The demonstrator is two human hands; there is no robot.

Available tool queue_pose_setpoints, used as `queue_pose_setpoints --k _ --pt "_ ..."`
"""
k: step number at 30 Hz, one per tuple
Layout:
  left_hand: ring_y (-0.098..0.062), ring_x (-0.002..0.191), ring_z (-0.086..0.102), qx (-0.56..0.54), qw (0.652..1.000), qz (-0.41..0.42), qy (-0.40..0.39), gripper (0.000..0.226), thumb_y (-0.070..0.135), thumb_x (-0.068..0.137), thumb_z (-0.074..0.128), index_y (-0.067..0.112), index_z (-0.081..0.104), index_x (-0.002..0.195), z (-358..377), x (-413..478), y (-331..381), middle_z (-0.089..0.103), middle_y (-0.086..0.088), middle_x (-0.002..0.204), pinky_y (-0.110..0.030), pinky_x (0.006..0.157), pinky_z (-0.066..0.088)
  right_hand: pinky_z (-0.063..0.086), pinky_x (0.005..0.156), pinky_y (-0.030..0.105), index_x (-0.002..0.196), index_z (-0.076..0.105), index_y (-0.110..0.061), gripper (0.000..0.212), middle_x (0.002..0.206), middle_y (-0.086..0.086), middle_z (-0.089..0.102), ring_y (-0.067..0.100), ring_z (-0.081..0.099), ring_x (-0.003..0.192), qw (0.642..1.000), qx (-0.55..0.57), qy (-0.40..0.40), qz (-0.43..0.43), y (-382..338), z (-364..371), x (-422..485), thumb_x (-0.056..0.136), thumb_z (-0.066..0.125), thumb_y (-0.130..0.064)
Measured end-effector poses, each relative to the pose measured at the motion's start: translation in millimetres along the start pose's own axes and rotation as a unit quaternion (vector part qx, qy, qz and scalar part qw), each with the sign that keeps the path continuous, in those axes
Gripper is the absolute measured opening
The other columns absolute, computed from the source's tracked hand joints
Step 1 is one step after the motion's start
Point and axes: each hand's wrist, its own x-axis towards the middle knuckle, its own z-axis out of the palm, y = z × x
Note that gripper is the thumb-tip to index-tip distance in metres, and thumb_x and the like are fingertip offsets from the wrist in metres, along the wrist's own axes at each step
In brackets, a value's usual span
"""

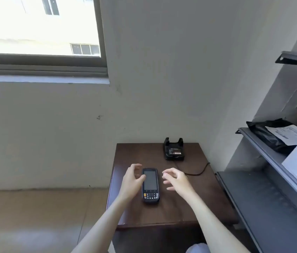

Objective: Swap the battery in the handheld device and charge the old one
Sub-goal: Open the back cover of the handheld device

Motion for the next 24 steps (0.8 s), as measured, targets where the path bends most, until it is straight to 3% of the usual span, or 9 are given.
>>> queue_pose_setpoints --k 4,10,15,20,24 --pt "-0.018 0.111 0.063 0.026 0.998 -0.055 -0.017 0.05 0.012 0.09 0.063 0.018 0.051 0.138 8 4 -11 0.056 0.004 0.131 -0.032 0.096 0.049 0.064 0.074 0.036 0.109 0.069 -0.024 0.016 0.11 0.002 0.07 0.019 0.073 0.096 0.999 0.012 0.001 0.04 13 8 9 0.095 0.062 -0.023" --pt "-0.014 0.109 0.062 -0.003 0.995 -0.098 -0.034 0.051 0.009 0.09 0.064 0.018 0.05 0.139 18 13 -24 0.061 0.004 0.122 -0.038 0.097 0.054 0.063 0.081 0.036 0.124 0.064 -0.012 0.027 0.113 0.005 0.069 0.023 0.073 0.1 0.995 0.058 -0.01 0.081 22 22 24 0.097 0.06 -0.017" --pt "-0.012 0.112 0.063 -0.037 0.989 -0.135 -0.041 0.05 0.011 0.085 0.064 0.02 0.057 0.134 24 16 -26 0.065 0.01 0.114 -0.041 0.1 0.054 0.064 0.075 0.037 0.115 0.068 0.0 0.024 0.108 0.019 0.074 0.022 0.074 0.083 0.987 0.112 0.0 0.113 20 32 30 0.1 0.054 -0.012" --pt "-0.013 0.098 0.073 -0.105 0.979 -0.168 -0.044 0.026 0.026 0.076 0.066 0.033 0.071 0.101 26 17 -21 0.077 0.013 0.099 -0.043 0.093 0.059 0.063 0.066 0.034 0.11 0.071 0.0 0.024 0.107 0.018 0.075 0.019 0.073 0.078 0.984 0.144 0.009 0.103 15 35 27 0.1 0.055 -0.016" --pt "-0.012 0.096 0.072 -0.102 0.983 -0.153 -0.033 0.045 0.038 0.064 0.072 0.03 0.069 0.108 27 16 -13 0.076 0.01 0.101 -0.043 0.093 0.058 0.062 0.064 0.031 0.104 0.074 -0.005 0.023 0.102 0.012 0.076 0.015 0.072 0.078 0.983 0.16 0.032 0.085 5 36 22 0.101 0.055 -0.019"
